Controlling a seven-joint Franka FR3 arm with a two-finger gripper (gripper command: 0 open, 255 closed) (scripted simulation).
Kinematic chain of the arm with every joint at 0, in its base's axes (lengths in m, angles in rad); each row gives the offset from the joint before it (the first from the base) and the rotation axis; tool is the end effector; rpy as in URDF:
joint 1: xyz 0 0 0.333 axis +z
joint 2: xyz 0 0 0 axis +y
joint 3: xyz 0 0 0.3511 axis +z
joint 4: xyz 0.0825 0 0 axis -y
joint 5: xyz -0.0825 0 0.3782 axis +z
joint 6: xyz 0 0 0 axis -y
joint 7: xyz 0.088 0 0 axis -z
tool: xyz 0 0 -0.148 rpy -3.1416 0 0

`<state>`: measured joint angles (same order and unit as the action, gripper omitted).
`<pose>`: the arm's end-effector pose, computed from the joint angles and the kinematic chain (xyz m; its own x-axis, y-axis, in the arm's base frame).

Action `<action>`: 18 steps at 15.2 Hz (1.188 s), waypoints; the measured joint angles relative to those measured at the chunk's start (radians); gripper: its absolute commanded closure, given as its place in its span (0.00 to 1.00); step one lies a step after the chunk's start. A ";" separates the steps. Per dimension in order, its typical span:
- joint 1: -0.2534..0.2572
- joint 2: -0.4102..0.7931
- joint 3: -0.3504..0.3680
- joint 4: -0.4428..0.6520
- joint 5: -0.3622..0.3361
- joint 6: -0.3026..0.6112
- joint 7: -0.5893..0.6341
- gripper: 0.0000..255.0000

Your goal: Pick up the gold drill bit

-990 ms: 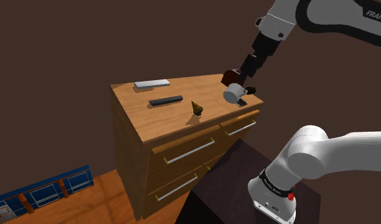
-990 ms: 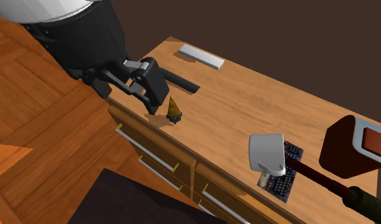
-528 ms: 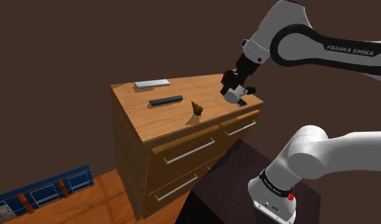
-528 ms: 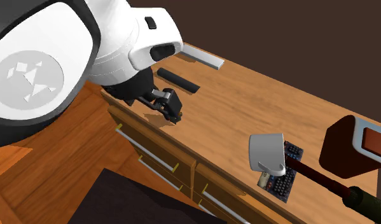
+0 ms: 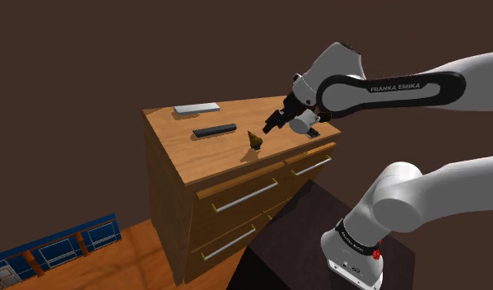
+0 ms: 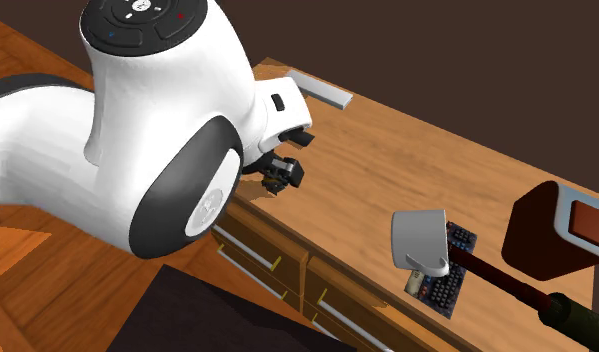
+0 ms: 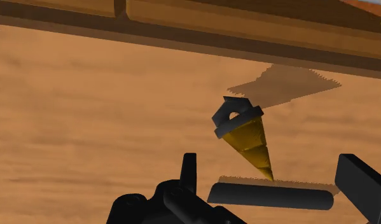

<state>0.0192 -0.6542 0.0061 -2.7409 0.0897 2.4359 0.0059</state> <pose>0.3547 0.0115 0.4381 0.9393 -0.0502 0.3393 -0.0258 -0.9968 -0.0762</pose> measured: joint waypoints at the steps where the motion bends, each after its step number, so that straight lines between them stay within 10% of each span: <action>1: 0.010 0.041 0.002 -0.012 0.012 0.069 0.001 0.00; 12: 0.076 0.267 -0.057 -0.075 0.093 0.426 -0.076 0.00; 13: 0.078 0.273 -0.059 -0.075 0.095 0.433 -0.078 1.00; 18: 0.081 0.280 -0.061 -0.075 0.097 0.441 -0.081 1.00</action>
<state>0.0999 -0.3742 -0.0554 -2.8156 0.1871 2.8772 -0.0746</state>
